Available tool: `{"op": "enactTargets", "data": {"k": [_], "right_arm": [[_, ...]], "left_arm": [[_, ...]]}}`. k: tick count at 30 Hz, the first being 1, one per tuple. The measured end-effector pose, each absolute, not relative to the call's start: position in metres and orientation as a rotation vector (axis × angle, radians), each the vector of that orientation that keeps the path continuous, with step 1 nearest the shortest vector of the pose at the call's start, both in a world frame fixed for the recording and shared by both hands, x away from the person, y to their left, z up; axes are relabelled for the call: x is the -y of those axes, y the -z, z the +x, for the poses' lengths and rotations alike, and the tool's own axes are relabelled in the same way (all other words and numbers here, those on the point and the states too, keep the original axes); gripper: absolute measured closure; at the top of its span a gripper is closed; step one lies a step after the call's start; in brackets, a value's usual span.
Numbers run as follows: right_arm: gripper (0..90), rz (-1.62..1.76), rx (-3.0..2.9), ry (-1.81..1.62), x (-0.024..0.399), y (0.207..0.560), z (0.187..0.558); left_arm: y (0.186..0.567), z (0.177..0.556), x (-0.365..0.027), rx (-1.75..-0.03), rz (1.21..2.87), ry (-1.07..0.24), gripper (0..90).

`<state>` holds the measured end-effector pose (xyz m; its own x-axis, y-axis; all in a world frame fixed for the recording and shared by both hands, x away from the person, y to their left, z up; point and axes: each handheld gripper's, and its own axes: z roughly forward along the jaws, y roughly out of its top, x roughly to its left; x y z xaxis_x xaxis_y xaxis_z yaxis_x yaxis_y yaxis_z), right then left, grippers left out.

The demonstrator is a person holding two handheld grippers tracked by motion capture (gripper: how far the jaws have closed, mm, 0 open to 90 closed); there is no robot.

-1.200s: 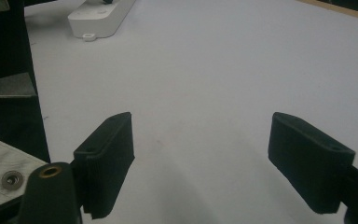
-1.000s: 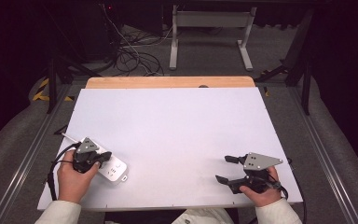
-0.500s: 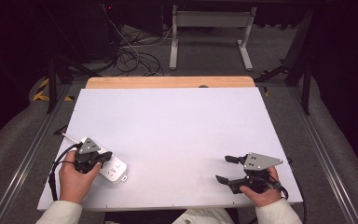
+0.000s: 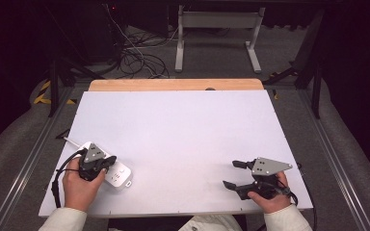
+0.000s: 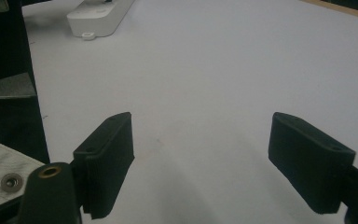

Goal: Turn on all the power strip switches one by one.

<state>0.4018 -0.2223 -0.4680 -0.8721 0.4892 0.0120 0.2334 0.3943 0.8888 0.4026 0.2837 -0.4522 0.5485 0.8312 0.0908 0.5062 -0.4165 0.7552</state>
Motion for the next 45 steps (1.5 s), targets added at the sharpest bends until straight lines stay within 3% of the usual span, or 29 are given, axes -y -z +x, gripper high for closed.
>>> {"op": "enactTargets", "data": {"k": [21, 30, 45], "right_arm": [[22.8, 0.636, -2.408, -1.469, 0.222, 0.469, 0.403], [22.8, 0.636, -2.406, -1.473, 0.222, 0.468, 0.402], [22.7, 0.632, -2.404, -1.474, 0.223, 0.468, 0.402]], "left_arm": [[0.43, 0.391, -0.285, -1.011, 2.007, -0.556, 90.0], [0.436, 0.386, -0.261, -0.921, 2.107, -0.52, 90.0], [0.453, 0.391, -0.262, -0.98, 2.188, -0.443, 90.0]]}}
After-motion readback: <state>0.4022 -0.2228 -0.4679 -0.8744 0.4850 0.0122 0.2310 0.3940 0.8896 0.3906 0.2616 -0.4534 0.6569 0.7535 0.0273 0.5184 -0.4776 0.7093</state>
